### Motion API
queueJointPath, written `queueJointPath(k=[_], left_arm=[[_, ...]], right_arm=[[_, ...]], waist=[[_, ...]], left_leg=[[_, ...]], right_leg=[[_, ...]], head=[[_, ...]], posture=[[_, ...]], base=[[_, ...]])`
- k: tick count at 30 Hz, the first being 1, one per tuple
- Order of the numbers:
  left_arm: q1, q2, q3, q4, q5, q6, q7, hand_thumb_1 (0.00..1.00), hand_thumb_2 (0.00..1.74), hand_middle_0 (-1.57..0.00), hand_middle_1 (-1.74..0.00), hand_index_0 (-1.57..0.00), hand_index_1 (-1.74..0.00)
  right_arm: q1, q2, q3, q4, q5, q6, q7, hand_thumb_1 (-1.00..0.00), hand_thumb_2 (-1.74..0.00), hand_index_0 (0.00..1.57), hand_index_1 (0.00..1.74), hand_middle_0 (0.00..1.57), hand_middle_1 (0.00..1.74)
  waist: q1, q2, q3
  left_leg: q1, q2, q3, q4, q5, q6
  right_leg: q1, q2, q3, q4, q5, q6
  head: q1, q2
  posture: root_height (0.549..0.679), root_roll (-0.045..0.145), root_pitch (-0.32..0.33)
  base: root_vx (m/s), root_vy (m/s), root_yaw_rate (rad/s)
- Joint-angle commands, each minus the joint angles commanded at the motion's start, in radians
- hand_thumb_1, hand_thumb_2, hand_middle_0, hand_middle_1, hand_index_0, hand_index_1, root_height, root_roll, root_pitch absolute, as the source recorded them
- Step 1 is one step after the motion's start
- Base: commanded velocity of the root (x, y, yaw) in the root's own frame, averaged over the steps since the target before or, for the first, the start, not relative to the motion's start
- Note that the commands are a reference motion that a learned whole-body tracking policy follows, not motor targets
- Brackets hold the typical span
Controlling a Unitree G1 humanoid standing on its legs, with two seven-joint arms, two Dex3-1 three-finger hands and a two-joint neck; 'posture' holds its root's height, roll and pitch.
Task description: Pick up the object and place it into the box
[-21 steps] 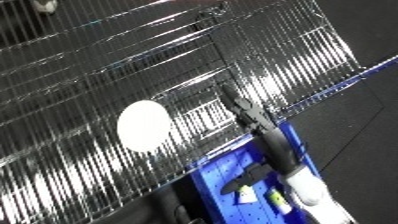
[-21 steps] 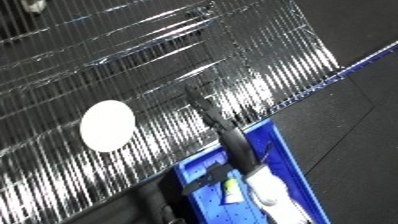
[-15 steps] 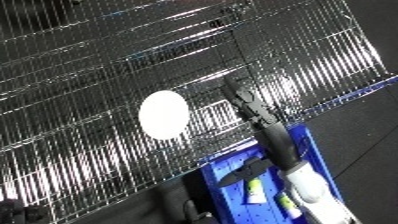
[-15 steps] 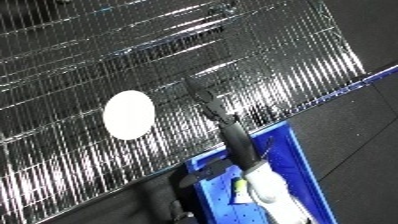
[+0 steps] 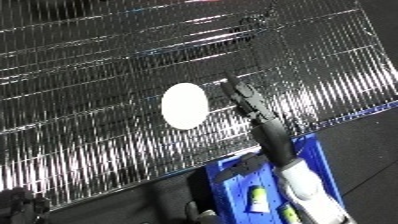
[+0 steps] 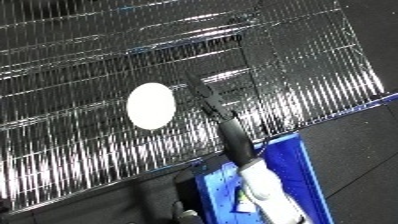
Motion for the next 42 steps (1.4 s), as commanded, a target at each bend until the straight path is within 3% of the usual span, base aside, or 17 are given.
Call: queueJointPath(k=[13, 19, 24, 29, 40, 42], left_arm=[[0.008, 0.011, -0.006, -0.012, -0.007, 0.015, 0.000, 1.00, 1.74, -1.57, -1.74, -1.57, -1.74], [0.008, 0.022, -0.016, -0.019, -0.014, 0.017, 0.007, 1.00, 1.74, -1.57, -1.74, -1.57, -1.74], [0.003, 0.040, -0.031, -0.045, -0.032, 0.026, 0.027, 1.00, 1.74, -1.57, -1.74, -1.57, -1.74], [-0.025, 0.049, -0.068, -0.035, -0.045, 0.009, 0.044, 1.00, 1.74, -1.57, -1.74, -1.57, -1.74], [-0.067, 0.039, -0.096, -0.011, -0.054, 0.000, 0.044, 1.00, 1.74, -1.57, -1.74, -1.57, -1.74], [-0.069, 0.037, -0.098, -0.009, -0.054, 0.000, 0.041, 1.00, 1.74, -1.57, -1.74, -1.57, -1.74]], right_arm=[[-0.049, -0.001, 0.008, 0.060, 0.015, 0.005, -0.047, 0.00, 0.00, 0.00, 0.00, 0.00, 0.00], [-0.071, -0.007, 0.017, 0.093, 0.038, 0.009, -0.061, 0.00, 0.00, 0.00, 0.00, 0.00, 0.00], [-0.103, -0.010, 0.056, 0.112, 0.054, 0.032, -0.088, 0.00, 0.00, 0.00, 0.00, 0.00, 0.00], [-0.163, -0.022, 0.092, 0.204, 0.090, 0.004, -0.117, 0.00, 0.00, 0.00, 0.00, 0.00, 0.00], [-0.311, -0.024, 0.132, 0.349, 0.170, -0.018, -0.099, 0.00, 0.00, 0.00, 0.00, 0.00, 0.00], [-0.326, -0.021, 0.133, 0.355, 0.178, -0.022, -0.093, -0.10, -0.17, 0.16, 0.17, 0.16, 0.17]], waist=[[0.016, 0.007, 0.000], [0.021, 0.013, 0.000], [0.026, 0.017, 0.000], [0.035, 0.025, 0.000], [0.056, 0.039, 0.000], [0.058, 0.040, 0.000]], left_leg=[[-0.041, -0.003, 0.000, 0.046, -0.018, 0.0080], [-0.068, -0.005, 0.001, 0.076, -0.028, 0.0105], [-0.098, -0.008, 0.001, 0.102, -0.035, 0.0142], [-0.119, -0.013, -0.002, 0.118, -0.041, 0.0142], [-0.126, -0.016, -0.001, 0.110, -0.035, 0.0106], [-0.124, -0.017, -0.001, 0.108, -0.035, 0.0107]], right_leg=[[-0.051, -0.0076, -0.008, 0.052, -0.012, -0.0016], [-0.079, -0.0103, -0.010, 0.077, -0.019, -0.0029], [-0.110, -0.0084, -0.011, 0.099, -0.025, -0.0059], [-0.128, -0.0124, -0.015, 0.109, -0.028, -0.0044], [-0.131, -0.0143, -0.020, 0.101, -0.027, -0.0114], [-0.130, -0.0137, -0.020, 0.100, -0.027, -0.0125]], head=[[0.012, 0.007], [0.016, 0.055], [0.019, 0.056], [0.033, 0.077], [0.081, 0.095], [0.088, 0.098]], posture=[[0.597, 0.054, 0.025], [0.592, 0.053, 0.032], [0.587, 0.054, 0.041], [0.585, 0.055, 0.051], [0.587, 0.058, 0.063], [0.587, 0.058, 0.063]], base=[[0.041, 0.000, 0.043], [0.033, -0.008, 0.035], [0.015, 0.003, 0.008], [-0.008, -0.003, 0.031], [-0.023, 0.002, 0.034], [-0.016, -0.005, 0.043]])
